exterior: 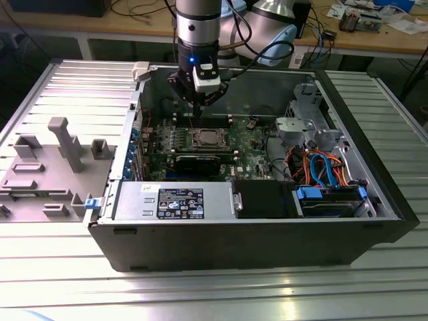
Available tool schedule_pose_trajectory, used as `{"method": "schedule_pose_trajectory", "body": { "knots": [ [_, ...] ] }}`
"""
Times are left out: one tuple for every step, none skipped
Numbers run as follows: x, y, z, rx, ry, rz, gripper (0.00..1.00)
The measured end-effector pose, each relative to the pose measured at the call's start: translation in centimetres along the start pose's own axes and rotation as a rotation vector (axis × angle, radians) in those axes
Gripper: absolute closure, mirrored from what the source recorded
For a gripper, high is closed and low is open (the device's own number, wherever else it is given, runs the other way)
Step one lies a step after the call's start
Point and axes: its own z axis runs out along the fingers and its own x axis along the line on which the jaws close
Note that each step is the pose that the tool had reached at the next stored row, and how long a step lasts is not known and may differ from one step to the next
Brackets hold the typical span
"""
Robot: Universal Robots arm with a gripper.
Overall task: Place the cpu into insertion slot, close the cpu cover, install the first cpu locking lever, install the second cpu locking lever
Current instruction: 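Install the first cpu locking lever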
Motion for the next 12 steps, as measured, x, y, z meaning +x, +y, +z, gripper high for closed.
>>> {"method": "schedule_pose_trajectory", "body": {
  "knots": [
    [0.0,0.0,0.0,0.0,0.0,0.0,0.89],
    [0.02,-0.01,0.0,-0.0001,-0.0001,0.0,0.89],
    [0.07,-0.03,0.0,-0.0002,0.0,0.0,0.89],
    [0.14,-0.05,-0.01,-0.0004,0.0002,0.0,0.89],
    [0.31,-0.11,0.0,-0.001,0.0003,-0.004,0.89],
    [0.42,-0.14,0.01,-0.0014,0.0003,-0.009,0.89],
    [0.45,-0.15,0.03,-0.0016,0.0003,-0.016,0.89],
    [0.45,-0.16,0.04,-0.0017,0.0004,-0.037,0.89],
    [0.45,-0.16,0.05,-0.002,0.0004,-0.056,0.89],
    [0.45,-0.16,0.08,-0.0029,0.0003,-0.093,0.89],
    [0.46,-0.16,0.1,-0.0034,0.0003,-0.11,0.89],
    [0.46,-0.16,0.12,-0.0038,0.0003,-0.131,0.89]
  ]
}}
